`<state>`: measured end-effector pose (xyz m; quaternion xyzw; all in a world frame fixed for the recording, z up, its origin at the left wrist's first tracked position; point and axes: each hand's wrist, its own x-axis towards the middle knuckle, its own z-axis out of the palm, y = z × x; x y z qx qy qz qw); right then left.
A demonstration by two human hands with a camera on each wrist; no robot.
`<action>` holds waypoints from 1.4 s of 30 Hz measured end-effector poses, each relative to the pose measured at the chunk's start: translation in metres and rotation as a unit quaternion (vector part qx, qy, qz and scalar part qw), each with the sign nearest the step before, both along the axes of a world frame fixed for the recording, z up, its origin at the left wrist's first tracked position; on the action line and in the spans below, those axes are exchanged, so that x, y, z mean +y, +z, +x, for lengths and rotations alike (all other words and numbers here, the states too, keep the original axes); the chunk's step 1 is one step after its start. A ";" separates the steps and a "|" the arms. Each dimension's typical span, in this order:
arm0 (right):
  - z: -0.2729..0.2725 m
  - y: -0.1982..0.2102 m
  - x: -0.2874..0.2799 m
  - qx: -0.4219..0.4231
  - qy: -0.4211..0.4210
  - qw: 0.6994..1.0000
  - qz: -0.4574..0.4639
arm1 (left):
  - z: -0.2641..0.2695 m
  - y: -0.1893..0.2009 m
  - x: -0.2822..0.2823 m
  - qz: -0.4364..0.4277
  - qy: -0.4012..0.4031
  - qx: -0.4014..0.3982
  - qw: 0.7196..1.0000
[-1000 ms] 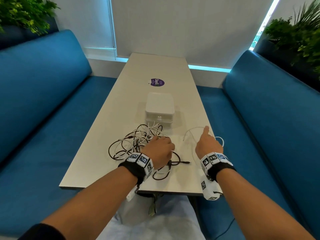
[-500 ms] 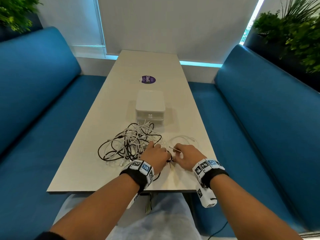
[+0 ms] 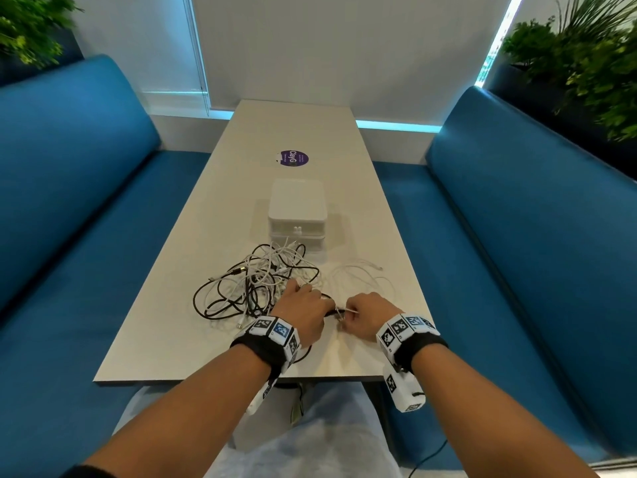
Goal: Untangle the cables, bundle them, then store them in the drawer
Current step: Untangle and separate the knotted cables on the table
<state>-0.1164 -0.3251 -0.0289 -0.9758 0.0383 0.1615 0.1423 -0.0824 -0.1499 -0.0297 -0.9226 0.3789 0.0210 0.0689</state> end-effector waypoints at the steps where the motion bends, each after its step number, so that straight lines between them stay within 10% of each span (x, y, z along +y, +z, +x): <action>1: 0.002 -0.001 -0.002 -0.014 -0.015 1.000 -0.006 | 0.000 0.000 0.002 -0.002 0.003 0.001 1.000; 10: 0.000 0.012 -0.024 -0.084 -0.213 0.971 -0.063 | 0.003 0.012 0.014 -0.066 0.073 0.047 0.994; 20: 0.008 0.016 0.009 -0.084 -0.141 0.965 0.205 | 0.007 0.020 0.011 -0.177 0.126 0.130 0.967; 42: 0.020 0.015 0.015 -0.072 -0.091 0.992 0.047 | 0.011 0.002 0.025 -0.084 0.070 0.053 0.993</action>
